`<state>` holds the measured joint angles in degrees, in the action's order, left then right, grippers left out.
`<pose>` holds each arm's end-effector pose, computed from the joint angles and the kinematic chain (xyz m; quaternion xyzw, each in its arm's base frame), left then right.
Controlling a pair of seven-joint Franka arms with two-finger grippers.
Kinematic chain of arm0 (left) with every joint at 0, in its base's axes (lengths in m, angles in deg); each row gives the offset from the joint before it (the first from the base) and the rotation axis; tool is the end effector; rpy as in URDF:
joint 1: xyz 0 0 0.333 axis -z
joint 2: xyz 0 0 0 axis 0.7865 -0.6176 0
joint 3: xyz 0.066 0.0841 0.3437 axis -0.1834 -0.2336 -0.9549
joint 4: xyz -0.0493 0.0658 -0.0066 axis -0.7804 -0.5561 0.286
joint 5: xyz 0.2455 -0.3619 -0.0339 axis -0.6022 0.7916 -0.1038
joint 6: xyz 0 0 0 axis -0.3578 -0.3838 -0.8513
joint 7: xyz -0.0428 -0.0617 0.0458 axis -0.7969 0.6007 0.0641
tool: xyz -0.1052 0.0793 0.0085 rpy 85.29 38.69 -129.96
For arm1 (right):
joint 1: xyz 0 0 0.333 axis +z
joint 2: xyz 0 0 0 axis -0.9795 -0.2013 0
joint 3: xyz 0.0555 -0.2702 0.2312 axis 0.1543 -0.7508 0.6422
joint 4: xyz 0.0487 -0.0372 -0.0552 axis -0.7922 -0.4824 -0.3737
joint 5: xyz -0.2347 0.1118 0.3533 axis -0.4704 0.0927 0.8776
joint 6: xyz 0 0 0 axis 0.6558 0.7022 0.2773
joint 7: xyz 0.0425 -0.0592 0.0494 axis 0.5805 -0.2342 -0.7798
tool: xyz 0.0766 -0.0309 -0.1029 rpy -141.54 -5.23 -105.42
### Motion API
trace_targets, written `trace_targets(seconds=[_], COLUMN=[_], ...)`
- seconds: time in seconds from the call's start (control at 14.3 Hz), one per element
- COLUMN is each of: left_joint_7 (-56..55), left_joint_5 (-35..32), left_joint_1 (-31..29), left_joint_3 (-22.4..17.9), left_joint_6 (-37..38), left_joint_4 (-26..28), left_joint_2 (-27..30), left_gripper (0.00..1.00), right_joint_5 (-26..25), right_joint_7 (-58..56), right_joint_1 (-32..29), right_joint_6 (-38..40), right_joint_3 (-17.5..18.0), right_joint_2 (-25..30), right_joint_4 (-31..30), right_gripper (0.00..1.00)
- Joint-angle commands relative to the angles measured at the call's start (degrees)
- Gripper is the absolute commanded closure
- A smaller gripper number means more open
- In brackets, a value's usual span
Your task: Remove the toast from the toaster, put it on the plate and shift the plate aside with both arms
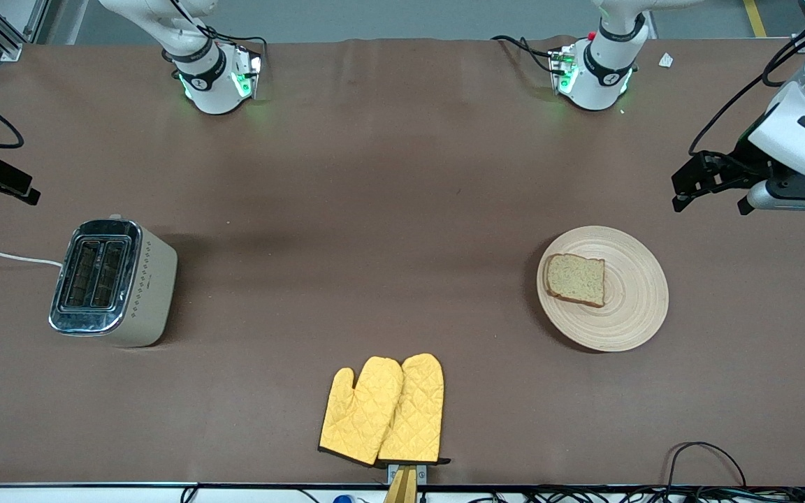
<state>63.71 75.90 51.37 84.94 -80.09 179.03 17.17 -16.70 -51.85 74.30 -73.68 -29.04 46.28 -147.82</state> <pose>0.6103 -0.1097 0.6527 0.9971 -0.0312 0.0683 0.0130 0.6147 -0.0445 0.6617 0.9978 -0.0653 -0.0097 0.0071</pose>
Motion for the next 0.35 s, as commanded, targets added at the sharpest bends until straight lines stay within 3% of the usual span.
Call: trace_targets(seconds=[0.0, 0.28], left_joint_7=[1.1, 0.9], left_joint_5=[0.8, 0.2], left_joint_1=[-0.4, -0.5], left_joint_3=[-0.5, -0.6], left_joint_6=[-0.8, 0.1], left_joint_4=[1.5, 0.3], left_joint_2=[2.0, 1.3], left_gripper=[0.00, 0.00], right_joint_5=[0.0, 0.0], right_joint_7=[-0.3, -0.3], right_joint_1=[0.0, 0.0], right_joint_6=[-0.1, -0.1], right_joint_3=[-0.1, -0.1], right_joint_2=[0.8, 0.8], right_joint_4=[-0.8, -0.8], right_gripper=[0.00, 0.00])
